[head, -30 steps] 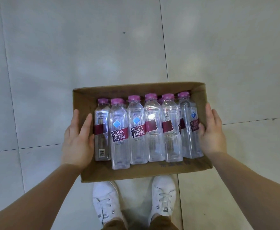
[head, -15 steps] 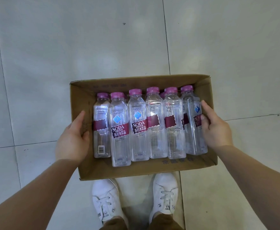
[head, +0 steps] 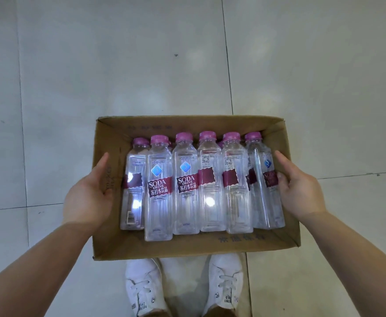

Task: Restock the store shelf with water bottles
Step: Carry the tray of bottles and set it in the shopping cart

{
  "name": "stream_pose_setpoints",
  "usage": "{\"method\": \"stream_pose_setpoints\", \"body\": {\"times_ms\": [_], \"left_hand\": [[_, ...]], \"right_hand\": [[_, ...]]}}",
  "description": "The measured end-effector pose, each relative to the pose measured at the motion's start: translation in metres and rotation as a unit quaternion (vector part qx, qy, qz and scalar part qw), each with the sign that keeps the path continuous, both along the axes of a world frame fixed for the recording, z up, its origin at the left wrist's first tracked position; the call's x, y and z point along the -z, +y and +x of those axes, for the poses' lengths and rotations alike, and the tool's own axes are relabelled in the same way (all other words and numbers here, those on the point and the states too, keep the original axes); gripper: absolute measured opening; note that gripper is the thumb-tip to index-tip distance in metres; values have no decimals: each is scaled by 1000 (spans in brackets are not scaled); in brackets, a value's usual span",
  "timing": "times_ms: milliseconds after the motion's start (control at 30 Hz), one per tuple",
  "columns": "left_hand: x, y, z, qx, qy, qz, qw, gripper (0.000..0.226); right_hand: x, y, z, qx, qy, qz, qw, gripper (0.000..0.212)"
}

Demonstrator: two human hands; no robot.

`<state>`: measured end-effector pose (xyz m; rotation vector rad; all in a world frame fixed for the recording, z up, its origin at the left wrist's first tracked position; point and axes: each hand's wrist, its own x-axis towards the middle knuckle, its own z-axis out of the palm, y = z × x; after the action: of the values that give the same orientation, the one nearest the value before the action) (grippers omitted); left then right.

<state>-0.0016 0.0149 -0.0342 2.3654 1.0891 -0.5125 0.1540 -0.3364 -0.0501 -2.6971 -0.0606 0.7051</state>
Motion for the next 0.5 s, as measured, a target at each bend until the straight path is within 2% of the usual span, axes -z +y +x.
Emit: {"method": "stream_pose_setpoints", "body": {"times_ms": [200,500], "left_hand": [[-91,22,-4,-10,19,11,1000,82],[-313,67,-13,-59,-8,36,998,87]], "right_hand": [[-84,24,9,-19,20,21,999,56],[-305,90,47,-98,-25,28,994,60]]}}
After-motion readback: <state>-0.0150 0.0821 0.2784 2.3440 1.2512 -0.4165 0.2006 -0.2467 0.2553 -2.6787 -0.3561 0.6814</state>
